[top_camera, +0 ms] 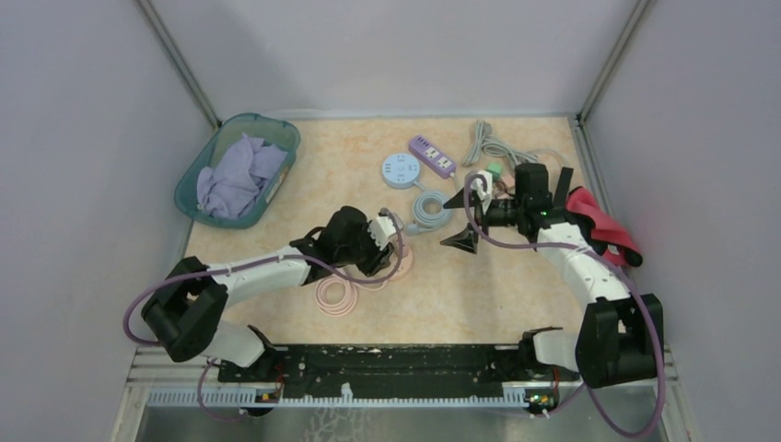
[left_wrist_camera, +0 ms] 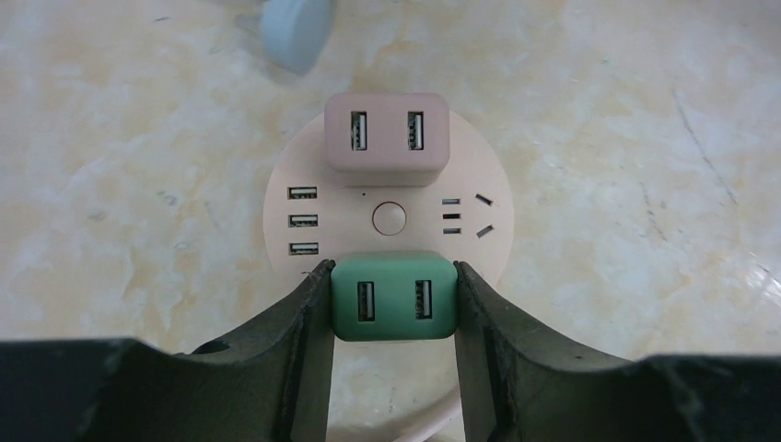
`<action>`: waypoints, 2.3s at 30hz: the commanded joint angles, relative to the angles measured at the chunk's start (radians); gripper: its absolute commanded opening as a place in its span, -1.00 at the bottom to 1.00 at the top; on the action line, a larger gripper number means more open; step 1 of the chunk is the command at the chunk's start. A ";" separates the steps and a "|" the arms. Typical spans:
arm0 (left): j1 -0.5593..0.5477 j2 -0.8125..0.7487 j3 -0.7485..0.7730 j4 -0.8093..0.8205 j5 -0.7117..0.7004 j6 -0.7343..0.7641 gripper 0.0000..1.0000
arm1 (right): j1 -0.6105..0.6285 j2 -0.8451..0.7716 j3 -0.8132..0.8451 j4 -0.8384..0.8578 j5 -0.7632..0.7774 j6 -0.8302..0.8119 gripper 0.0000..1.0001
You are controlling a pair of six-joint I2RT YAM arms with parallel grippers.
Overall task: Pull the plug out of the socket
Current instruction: Remove the plug from the socket.
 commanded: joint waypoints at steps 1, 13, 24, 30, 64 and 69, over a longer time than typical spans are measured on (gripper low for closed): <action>-0.005 -0.012 -0.014 0.092 0.312 0.162 -0.89 | 0.011 -0.037 0.000 -0.135 -0.098 -0.254 0.84; -0.018 0.079 -0.053 0.289 0.474 0.154 -0.89 | 0.103 0.026 -0.062 -0.316 0.008 -0.687 0.83; -0.060 0.060 -0.183 0.504 0.391 0.097 -0.39 | 0.239 0.098 -0.092 -0.226 0.161 -0.645 0.81; -0.067 0.034 -0.249 0.642 0.348 0.055 0.13 | 0.273 0.117 -0.098 -0.187 0.199 -0.603 0.79; -0.065 0.107 -0.396 1.009 0.370 0.001 0.50 | 0.367 0.194 -0.057 -0.117 0.342 -0.467 -0.02; -0.065 0.128 -0.386 1.008 0.366 -0.003 0.42 | 0.368 0.189 -0.055 -0.117 0.341 -0.469 -0.14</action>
